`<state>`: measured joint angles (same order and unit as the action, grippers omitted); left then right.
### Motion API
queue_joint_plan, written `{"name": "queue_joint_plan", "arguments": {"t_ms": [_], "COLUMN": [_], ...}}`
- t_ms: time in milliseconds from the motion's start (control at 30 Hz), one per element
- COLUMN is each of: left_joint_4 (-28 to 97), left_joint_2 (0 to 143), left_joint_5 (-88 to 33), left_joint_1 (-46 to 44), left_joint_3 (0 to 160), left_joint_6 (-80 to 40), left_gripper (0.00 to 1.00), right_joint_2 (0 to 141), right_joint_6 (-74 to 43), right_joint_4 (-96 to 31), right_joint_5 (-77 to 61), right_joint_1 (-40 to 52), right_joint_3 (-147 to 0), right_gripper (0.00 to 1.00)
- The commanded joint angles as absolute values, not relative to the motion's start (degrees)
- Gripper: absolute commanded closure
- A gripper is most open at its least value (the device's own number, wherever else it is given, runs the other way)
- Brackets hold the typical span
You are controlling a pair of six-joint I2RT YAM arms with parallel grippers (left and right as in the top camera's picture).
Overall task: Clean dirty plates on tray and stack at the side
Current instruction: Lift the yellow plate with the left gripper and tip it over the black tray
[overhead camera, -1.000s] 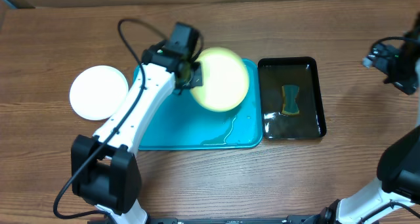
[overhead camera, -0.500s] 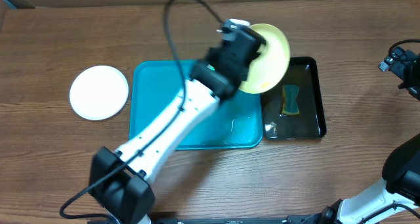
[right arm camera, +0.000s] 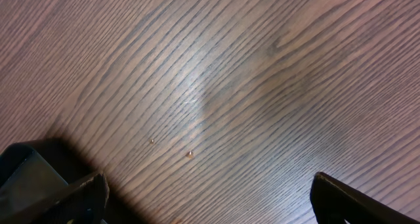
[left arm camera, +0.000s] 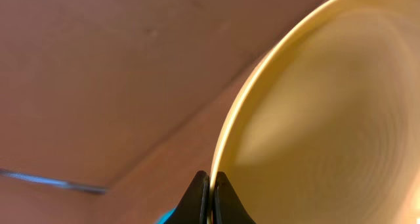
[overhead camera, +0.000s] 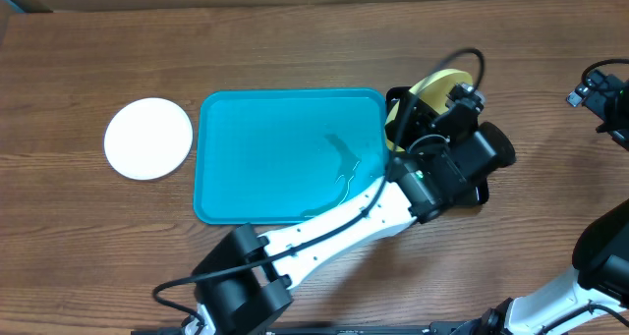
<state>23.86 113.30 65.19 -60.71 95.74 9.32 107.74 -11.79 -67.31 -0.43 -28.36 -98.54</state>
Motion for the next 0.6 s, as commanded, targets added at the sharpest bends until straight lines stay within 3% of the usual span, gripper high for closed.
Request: {"name": "queue_joint_plan", "arguments": {"t_ms": [0,300,567], "left_joint_4": [23.0,20.8,34.7], "left_joint_2": [114.8,114.7,113.0], "left_joint_5": [75.6,72.1,44.6], "left_joint_1": [-60.9,-59.7,-52.0], "left_joint_3": [96.9,96.9,97.6], "left_joint_6": [15.4,8.6,-13.2], "left_gripper": [0.96,0.96,0.96], "right_joint_2": [107.0,107.0,107.0], "right_joint_6": [-12.0,-12.0,-12.0], "right_joint_4": [-67.2,-67.2,-67.2], "right_joint_5": [0.0,0.0,0.0], "right_joint_1": [-28.4,-28.4,-28.4], "right_joint_3": [-99.4,-99.4,-99.4], "right_gripper": [0.0,0.0,0.0]}}
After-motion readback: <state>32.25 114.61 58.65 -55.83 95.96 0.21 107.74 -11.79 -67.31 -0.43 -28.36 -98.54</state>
